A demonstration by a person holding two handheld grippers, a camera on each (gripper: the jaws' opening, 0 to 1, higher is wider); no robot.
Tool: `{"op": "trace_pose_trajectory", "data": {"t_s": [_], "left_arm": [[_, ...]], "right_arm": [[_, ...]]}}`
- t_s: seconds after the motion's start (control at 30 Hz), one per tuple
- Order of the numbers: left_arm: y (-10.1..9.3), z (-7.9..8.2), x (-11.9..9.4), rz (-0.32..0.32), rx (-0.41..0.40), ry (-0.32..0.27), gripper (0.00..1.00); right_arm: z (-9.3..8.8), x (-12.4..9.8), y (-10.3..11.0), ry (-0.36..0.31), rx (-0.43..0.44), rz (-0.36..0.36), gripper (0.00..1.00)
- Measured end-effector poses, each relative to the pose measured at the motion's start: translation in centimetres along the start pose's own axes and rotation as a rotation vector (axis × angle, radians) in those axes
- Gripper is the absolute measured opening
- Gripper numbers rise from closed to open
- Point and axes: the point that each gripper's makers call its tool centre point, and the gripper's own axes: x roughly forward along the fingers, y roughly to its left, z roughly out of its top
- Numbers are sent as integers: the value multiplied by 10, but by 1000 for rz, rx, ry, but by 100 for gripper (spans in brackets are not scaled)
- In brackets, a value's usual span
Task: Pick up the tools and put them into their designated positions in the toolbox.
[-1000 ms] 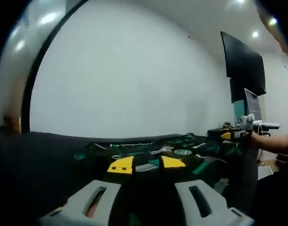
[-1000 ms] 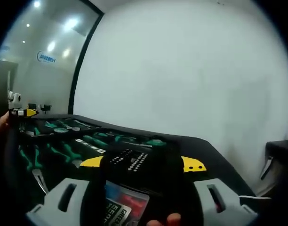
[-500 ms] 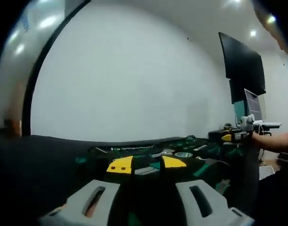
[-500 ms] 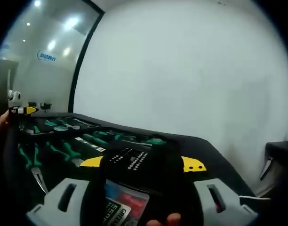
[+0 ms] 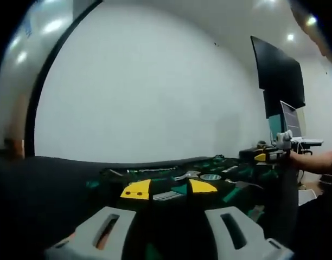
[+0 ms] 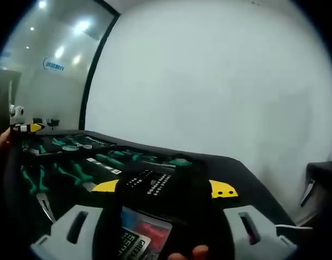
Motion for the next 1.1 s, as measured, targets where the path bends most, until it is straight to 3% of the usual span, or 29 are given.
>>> {"op": "trace_pose_trajectory", "data": {"t_s": [0.77, 1.1], "left_arm": [[5, -4, 2, -2, 25, 11, 21], [-2, -4, 1, -8, 39, 18, 23]], "right_arm": [[-2, 0, 0, 7, -16, 0, 59], [-2, 0, 0, 7, -17, 1, 59]]}}
